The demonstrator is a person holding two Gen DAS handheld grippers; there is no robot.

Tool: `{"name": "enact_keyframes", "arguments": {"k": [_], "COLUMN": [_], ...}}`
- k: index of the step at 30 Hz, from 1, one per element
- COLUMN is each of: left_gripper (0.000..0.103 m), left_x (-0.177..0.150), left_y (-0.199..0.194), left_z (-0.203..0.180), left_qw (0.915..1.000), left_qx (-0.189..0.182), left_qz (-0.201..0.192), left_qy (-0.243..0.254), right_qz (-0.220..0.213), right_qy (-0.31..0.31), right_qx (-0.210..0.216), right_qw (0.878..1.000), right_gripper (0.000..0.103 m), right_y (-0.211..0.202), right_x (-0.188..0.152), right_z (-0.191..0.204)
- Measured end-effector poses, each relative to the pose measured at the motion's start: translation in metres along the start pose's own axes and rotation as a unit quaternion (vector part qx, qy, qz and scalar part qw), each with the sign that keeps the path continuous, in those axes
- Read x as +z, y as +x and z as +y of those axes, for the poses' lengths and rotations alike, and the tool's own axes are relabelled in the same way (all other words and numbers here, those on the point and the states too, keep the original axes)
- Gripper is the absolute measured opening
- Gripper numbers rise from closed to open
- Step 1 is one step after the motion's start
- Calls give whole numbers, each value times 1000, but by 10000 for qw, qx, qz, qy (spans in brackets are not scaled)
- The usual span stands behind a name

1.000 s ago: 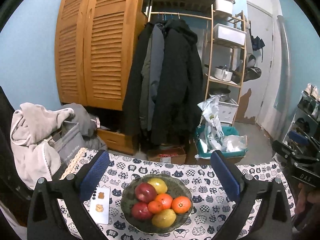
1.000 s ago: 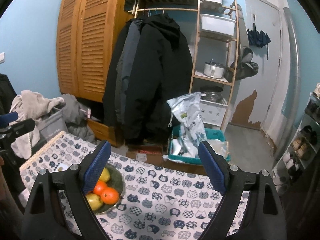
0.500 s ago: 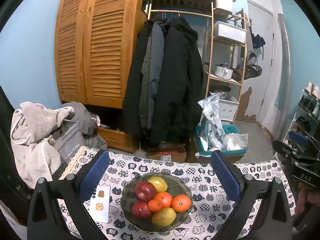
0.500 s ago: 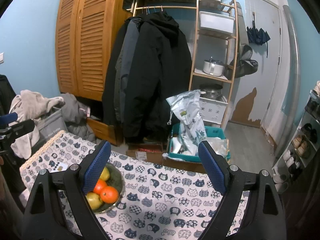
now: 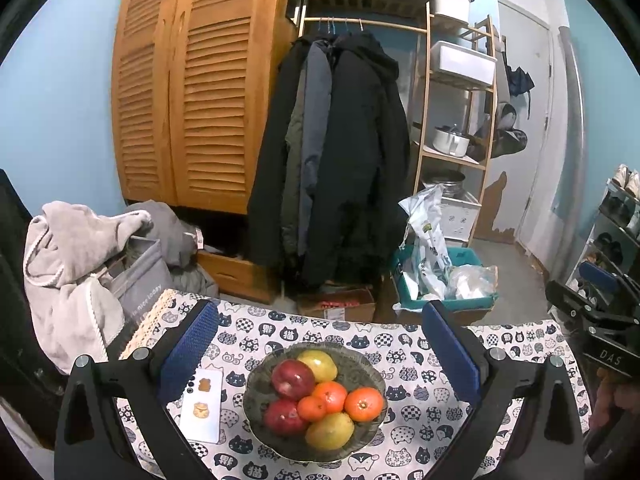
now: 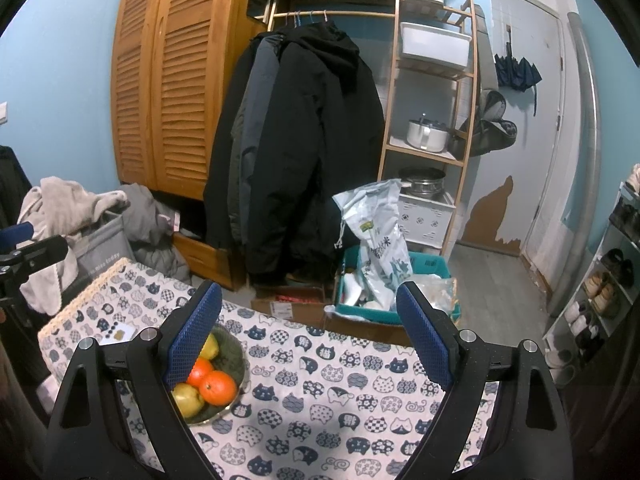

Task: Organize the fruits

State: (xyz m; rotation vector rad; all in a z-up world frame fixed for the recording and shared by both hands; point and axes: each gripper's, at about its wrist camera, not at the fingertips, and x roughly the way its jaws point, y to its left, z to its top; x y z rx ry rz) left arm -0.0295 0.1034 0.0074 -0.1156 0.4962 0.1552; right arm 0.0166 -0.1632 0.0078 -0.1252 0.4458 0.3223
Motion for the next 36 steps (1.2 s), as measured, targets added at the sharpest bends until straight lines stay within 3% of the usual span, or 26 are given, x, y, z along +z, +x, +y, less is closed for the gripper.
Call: {"name": "enact_keyframes", "arguments": {"k": [36], "left_gripper": [102], "left_x": [4], "left_y": [-2], "left_z": [-3], "left_qw": [9996], "left_qx": [227], "left_qz": [136], "left_qy": [-96], "right_qz": [14], "right_qy": [-18], "right_qx": [-2], "right_qw": [10000], "right_gripper": [88], "right_y": [0], "right_x": [0], "right_z": [0]}}
